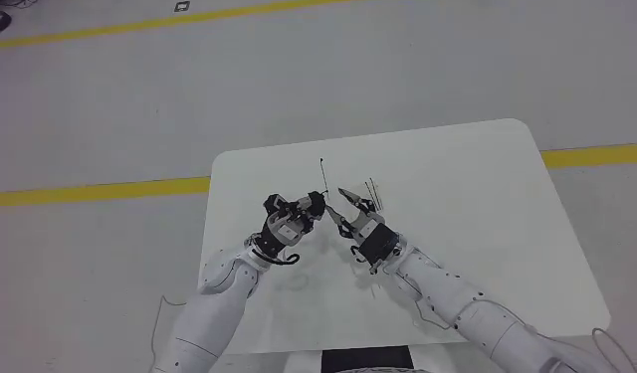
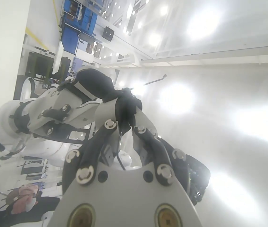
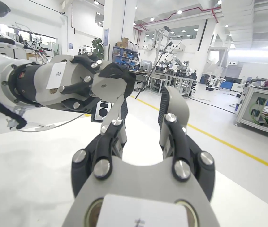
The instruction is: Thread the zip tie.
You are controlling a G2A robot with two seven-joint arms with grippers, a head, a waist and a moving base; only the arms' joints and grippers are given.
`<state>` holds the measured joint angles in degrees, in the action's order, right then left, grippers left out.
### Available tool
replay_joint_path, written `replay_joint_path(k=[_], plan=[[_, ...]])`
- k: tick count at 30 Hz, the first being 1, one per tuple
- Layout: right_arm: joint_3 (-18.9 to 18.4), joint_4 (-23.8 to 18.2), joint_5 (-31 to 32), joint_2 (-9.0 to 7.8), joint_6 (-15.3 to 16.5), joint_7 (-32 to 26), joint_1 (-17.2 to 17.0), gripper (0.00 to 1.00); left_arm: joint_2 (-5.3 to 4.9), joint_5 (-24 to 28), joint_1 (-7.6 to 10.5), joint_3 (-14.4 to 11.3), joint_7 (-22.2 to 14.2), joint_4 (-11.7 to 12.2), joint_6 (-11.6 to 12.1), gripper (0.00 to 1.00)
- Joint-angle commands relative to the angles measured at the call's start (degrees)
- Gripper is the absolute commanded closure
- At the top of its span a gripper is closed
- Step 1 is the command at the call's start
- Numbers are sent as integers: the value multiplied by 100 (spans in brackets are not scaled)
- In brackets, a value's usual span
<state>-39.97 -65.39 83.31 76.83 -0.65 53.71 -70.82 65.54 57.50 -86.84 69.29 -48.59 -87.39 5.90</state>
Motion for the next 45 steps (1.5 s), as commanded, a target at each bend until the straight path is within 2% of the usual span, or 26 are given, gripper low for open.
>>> replay_joint_path(k=[1, 15, 19, 23, 45], plan=[[-4, 13, 6, 20, -4, -1, 10, 73, 0, 0, 0, 0, 0, 0, 0, 100], [-106, 57, -45, 130, 197, 39, 28, 80, 0, 0, 0, 0, 0, 0, 0, 100], [-143, 59, -65, 150, 277, 32, 15, 87, 0, 0, 0, 0, 0, 0, 0, 100], [-190, 66, -58, 164, 333, 46, 4, 100, 0, 0, 0, 0, 0, 0, 0, 100], [-529, 45, 244, 117, 664, 44, -189, 100, 0, 0, 0, 0, 0, 0, 0, 100]])
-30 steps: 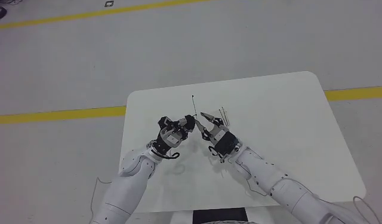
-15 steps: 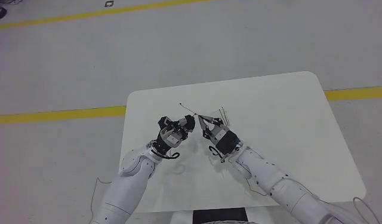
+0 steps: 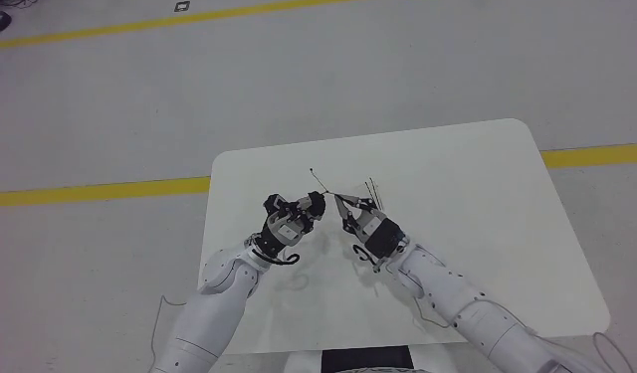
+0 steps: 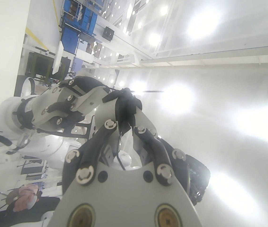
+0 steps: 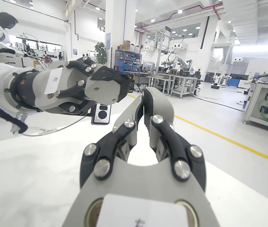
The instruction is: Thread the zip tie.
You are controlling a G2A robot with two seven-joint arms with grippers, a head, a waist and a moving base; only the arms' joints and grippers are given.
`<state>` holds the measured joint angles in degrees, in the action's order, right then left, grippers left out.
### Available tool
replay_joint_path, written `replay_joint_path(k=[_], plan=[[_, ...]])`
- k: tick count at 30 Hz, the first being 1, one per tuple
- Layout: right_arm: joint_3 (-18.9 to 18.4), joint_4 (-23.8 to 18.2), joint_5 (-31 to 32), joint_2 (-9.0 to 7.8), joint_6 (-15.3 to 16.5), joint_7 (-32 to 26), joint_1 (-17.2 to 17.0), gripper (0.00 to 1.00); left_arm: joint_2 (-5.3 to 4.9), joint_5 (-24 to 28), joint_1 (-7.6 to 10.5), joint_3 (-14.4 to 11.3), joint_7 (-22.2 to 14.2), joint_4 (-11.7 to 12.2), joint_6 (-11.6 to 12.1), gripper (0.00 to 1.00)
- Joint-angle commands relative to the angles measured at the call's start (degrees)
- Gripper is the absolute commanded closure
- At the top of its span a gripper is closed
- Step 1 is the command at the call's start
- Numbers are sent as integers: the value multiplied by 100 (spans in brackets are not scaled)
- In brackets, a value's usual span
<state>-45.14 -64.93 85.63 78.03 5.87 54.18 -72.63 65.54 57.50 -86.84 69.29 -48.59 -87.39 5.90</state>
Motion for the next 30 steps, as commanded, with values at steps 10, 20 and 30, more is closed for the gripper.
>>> replay_joint_path(k=[10, 20, 30], plan=[[-123, -53, 246, -45, 94, -116, -119, 100, 0, 0, 0, 0, 0, 0, 0, 100], [-248, -223, 432, -123, 35, -194, -240, 100, 0, 0, 0, 0, 0, 0, 0, 100], [-243, -306, 432, -228, -34, -251, -283, 100, 5, 42, -1, -8, 103, -160, -30, 100]])
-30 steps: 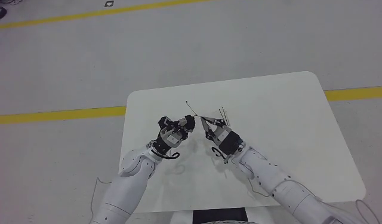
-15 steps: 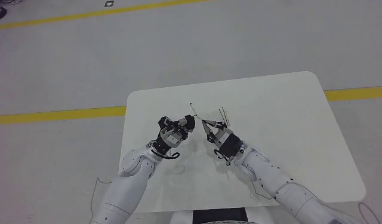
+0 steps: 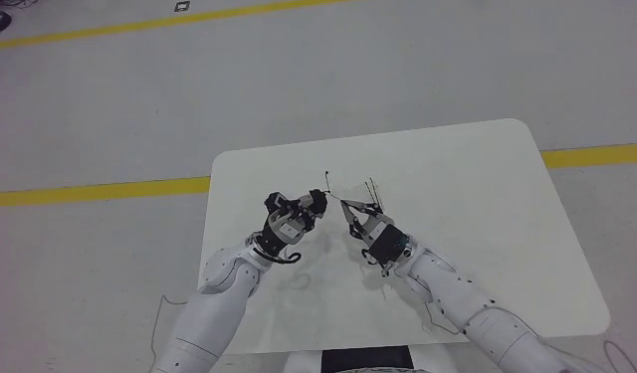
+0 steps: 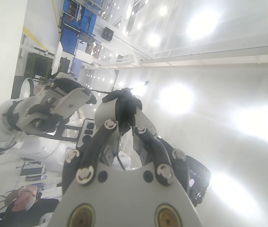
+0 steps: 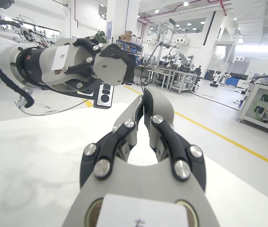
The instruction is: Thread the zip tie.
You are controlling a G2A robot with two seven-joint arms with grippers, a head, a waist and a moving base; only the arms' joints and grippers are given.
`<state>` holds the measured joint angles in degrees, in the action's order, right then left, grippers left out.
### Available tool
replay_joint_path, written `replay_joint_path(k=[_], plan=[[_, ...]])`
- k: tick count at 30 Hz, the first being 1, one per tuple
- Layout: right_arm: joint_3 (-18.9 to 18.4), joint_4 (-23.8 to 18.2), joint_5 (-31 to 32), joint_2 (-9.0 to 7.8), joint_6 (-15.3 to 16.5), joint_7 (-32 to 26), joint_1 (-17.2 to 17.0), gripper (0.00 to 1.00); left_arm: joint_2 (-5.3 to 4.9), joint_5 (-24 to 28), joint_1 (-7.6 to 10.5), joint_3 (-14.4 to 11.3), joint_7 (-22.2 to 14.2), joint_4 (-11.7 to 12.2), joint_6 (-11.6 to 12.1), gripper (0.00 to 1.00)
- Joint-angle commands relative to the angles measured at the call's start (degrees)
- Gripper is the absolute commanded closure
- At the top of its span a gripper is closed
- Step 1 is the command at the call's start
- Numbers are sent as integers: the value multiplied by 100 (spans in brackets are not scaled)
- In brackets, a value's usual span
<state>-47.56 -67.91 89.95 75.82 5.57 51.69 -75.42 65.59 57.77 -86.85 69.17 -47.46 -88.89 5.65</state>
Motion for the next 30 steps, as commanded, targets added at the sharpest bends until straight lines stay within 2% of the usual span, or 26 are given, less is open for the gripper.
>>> replay_joint_path(k=[1, 18, 30], plan=[[0, -18, 0, -16, -10, -12, -7, 100, -1, 25, 2, 5, -27, -26, -9, 100], [169, -79, 0, -144, -139, -115, 50, 100, 0, 138, -7, 13, -143, -191, -6, 100], [279, -35, 0, -165, -238, -198, 100, 100, -13, 152, -65, 83, -189, -355, 23, 100]])
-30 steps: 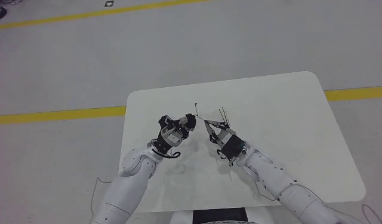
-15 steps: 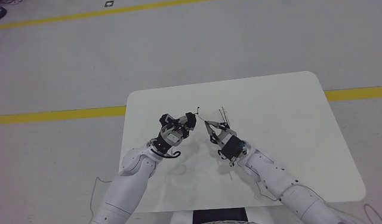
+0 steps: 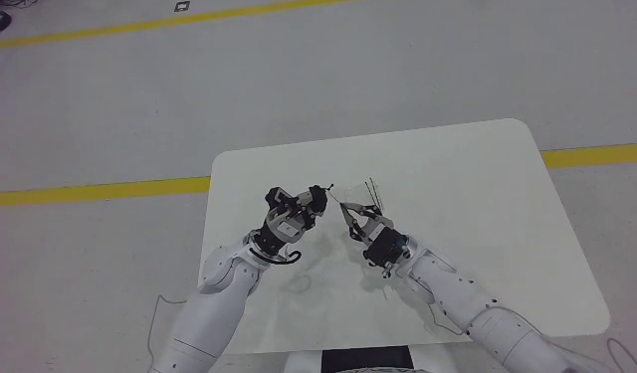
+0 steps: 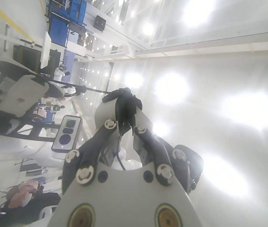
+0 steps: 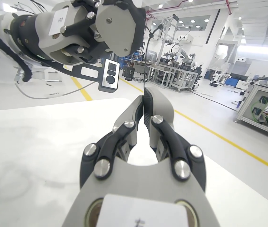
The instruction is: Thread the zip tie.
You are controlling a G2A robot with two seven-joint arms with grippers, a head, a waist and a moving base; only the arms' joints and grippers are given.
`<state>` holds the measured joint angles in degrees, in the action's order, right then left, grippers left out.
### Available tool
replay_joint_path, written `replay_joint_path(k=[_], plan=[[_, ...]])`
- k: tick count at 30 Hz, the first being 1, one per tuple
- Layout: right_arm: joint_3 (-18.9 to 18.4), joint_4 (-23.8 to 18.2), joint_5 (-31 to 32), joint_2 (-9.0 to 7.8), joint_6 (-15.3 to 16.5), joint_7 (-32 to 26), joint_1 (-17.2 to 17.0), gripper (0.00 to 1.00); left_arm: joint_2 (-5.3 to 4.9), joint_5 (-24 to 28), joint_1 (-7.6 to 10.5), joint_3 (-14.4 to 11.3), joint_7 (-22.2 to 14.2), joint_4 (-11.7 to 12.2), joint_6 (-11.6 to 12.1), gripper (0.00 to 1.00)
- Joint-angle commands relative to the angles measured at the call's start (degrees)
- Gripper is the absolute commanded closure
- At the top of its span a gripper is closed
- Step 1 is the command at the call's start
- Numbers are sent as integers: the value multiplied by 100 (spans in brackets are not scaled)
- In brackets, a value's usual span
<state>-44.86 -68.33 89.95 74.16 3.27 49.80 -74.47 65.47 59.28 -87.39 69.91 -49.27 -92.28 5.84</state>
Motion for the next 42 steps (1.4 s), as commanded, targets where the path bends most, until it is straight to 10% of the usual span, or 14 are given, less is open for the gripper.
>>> replay_joint_path(k=[1, 13, 14, 15, 31, 42], plan=[[16, 11, 0, 1, -13, -13, 8, 100, -3, 1, -20, 16, -12, -28, 6, 100], [24, 9, 0, -1, -111, 29, 5, 100, -12, -5, -9, 56, -19, -38, -29, 100], [13, -4, 0, -2, -128, 49, -11, 22, -11, -7, -2, 52, -18, -20, -27, 100], [-15, -34, -14, -4, -144, 91, -35, 0, -10, -18, 3, 50, -8, 9, -17, 100], [-1386, -301, -1462, -265, 722, 607, -668, 0, -44, -205, -81, 149, -88, 102, -24, 100], [-1481, -375, -1586, -278, 840, 575, -717, 0, -44, -205, -81, 149, -88, 102, -24, 100]])
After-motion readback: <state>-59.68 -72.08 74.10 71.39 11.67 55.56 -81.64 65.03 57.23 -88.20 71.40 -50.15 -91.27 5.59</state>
